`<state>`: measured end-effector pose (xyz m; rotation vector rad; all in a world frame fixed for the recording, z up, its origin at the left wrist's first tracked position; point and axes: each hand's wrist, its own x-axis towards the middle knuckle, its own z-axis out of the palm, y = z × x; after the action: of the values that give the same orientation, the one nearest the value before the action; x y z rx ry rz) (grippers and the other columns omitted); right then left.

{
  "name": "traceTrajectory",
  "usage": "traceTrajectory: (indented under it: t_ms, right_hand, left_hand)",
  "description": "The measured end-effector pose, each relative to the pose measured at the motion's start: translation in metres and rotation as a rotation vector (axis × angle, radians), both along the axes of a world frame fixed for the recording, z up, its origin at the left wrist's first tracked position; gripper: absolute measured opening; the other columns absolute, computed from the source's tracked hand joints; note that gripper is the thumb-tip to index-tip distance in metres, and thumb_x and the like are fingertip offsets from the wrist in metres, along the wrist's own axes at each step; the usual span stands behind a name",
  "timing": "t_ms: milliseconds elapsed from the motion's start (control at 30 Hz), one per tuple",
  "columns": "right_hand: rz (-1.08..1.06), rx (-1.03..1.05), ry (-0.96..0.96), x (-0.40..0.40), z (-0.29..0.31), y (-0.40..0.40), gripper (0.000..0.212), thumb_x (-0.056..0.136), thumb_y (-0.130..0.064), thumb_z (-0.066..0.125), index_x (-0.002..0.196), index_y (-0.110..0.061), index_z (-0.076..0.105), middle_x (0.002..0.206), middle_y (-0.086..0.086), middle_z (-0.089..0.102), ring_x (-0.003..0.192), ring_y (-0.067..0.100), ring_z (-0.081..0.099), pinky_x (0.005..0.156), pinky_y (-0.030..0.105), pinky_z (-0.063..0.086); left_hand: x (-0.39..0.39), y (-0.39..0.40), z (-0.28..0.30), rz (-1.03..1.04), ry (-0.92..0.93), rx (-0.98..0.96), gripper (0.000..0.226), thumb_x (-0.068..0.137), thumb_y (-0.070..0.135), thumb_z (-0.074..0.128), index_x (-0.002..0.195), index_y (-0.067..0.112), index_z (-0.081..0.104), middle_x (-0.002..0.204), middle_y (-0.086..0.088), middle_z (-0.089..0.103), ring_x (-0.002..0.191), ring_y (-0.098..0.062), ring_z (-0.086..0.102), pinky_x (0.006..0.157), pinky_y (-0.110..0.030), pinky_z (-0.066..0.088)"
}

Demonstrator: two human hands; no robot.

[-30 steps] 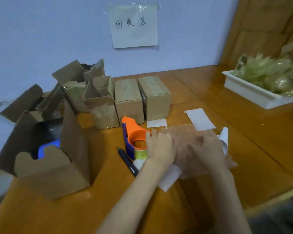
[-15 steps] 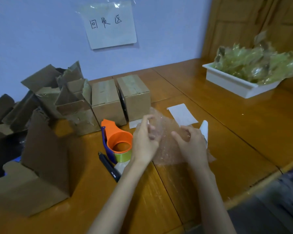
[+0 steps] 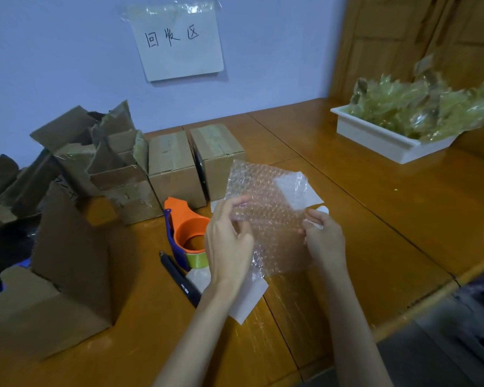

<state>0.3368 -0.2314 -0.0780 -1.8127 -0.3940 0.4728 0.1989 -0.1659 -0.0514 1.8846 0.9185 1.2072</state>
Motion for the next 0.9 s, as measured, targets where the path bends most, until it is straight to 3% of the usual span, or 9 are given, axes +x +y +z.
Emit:
traceTrajectory:
  t_ms: [167, 367, 467, 567, 633, 767, 833, 900]
  right_hand:
    - [0.038, -0.053, -0.068, -0.005, 0.001, 0.005, 0.036, 0.097, -0.009, 0.048, 0.131, -0.016, 0.056, 0.124, 0.008, 0.06, 0.076, 0.002, 0.06, 0.074, 0.026, 0.047]
    - [0.103, -0.162, -0.17, -0.015, 0.005, 0.01, 0.043, 0.094, -0.003, 0.049, 0.136, -0.008, 0.051, 0.132, 0.011, 0.055, 0.115, 0.027, 0.057, 0.096, 0.037, 0.047]
    - [0.104, -0.198, -0.17, -0.014, 0.011, 0.009, 0.042, 0.095, -0.005, 0.051, 0.137, -0.007, 0.051, 0.133, 0.013, 0.056, 0.121, 0.028, 0.053, 0.096, 0.037, 0.046]
    - [0.12, -0.197, -0.139, -0.012, 0.014, 0.008, 0.042, 0.094, -0.004, 0.053, 0.135, -0.006, 0.053, 0.133, 0.014, 0.056, 0.119, 0.029, 0.053, 0.092, 0.035, 0.046]
    - [0.125, -0.17, -0.088, -0.012, 0.014, 0.01, 0.039, 0.094, -0.004, 0.051, 0.133, -0.007, 0.055, 0.128, 0.014, 0.06, 0.111, 0.025, 0.058, 0.089, 0.032, 0.048]
    - [0.13, -0.121, -0.018, -0.015, 0.013, 0.015, 0.035, 0.094, -0.007, 0.052, 0.128, -0.008, 0.059, 0.122, 0.012, 0.064, 0.113, 0.025, 0.06, 0.098, 0.04, 0.05]
    - [0.135, -0.117, -0.002, -0.017, 0.013, 0.017, 0.034, 0.095, -0.006, 0.051, 0.127, -0.008, 0.06, 0.109, 0.005, 0.067, 0.108, 0.022, 0.063, 0.096, 0.04, 0.052]
    - [0.134, -0.106, 0.016, -0.018, 0.012, 0.018, 0.033, 0.096, -0.005, 0.049, 0.127, -0.008, 0.06, 0.089, -0.003, 0.064, 0.101, 0.018, 0.065, 0.094, 0.038, 0.053]
  left_hand:
    - [-0.005, -0.004, 0.003, 0.106, -0.102, -0.041, 0.043, 0.083, -0.009, 0.053, 0.102, 0.028, 0.062, 0.098, 0.006, 0.063, 0.051, -0.01, 0.039, 0.051, -0.019, 0.033]
    - [-0.011, -0.005, 0.003, 0.15, -0.17, -0.062, 0.045, 0.085, -0.009, 0.05, 0.096, 0.033, 0.06, 0.093, 0.004, 0.065, 0.058, -0.015, 0.043, 0.058, -0.026, 0.039]
    - [-0.012, -0.004, 0.003, 0.182, -0.301, -0.248, 0.037, 0.092, -0.003, 0.048, 0.097, 0.028, 0.067, 0.103, 0.015, 0.067, 0.078, -0.015, 0.058, 0.075, -0.032, 0.049]
    - [-0.014, 0.001, 0.001, 0.22, -0.413, -0.399, 0.036, 0.094, -0.001, 0.045, 0.098, 0.025, 0.07, 0.11, 0.005, 0.069, 0.073, -0.013, 0.059, 0.068, -0.037, 0.05]
    - [-0.016, 0.0, 0.002, 0.238, -0.461, -0.387, 0.038, 0.094, -0.002, 0.043, 0.098, 0.025, 0.07, 0.106, 0.011, 0.069, 0.075, -0.014, 0.06, 0.073, -0.042, 0.052]
    - [-0.021, -0.007, 0.009, 0.295, -0.542, -0.335, 0.039, 0.092, -0.009, 0.038, 0.103, 0.012, 0.069, 0.065, 0.029, 0.061, 0.051, 0.0, 0.045, 0.053, -0.019, 0.042]
    - [-0.026, -0.006, 0.013, 0.318, -0.595, -0.397, 0.041, 0.088, -0.012, 0.037, 0.098, 0.012, 0.069, 0.067, 0.026, 0.064, 0.051, 0.002, 0.047, 0.05, -0.011, 0.039]
    - [-0.031, -0.001, 0.016, 0.31, -0.678, -0.616, 0.045, 0.082, -0.012, 0.037, 0.092, 0.018, 0.07, 0.078, 0.018, 0.068, 0.059, 0.002, 0.053, 0.061, -0.016, 0.046]
